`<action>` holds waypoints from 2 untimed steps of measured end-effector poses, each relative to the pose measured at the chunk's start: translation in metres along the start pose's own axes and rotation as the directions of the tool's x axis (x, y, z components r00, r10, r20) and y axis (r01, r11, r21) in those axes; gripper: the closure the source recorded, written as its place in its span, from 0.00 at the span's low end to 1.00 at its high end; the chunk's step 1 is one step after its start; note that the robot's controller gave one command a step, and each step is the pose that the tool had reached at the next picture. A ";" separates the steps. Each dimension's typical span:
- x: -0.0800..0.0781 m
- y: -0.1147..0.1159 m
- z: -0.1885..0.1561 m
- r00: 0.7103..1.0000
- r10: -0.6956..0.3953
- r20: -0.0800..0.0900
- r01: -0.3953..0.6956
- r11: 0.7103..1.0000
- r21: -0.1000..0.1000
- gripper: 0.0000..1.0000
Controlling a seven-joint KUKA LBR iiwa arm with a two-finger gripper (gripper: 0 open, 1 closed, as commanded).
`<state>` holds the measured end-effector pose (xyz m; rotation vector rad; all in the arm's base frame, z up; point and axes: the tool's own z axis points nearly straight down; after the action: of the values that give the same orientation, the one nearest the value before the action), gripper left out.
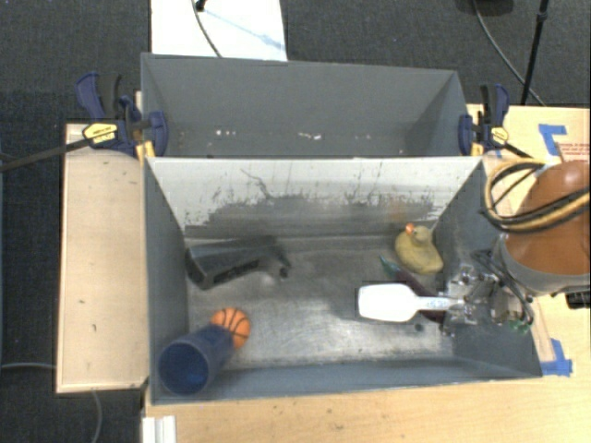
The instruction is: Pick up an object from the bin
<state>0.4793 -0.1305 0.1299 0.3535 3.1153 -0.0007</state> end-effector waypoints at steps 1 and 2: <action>0.000 0.000 -0.005 1.000 -0.002 0.000 0.002 1.000 0.000 1.00; 0.001 0.000 -0.010 1.000 -0.004 -0.007 0.004 1.000 0.000 1.00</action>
Offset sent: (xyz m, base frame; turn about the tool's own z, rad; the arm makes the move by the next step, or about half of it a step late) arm -0.0002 0.0002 0.0432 0.0000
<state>0.4782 -0.1301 0.1404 0.3487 3.1224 0.0008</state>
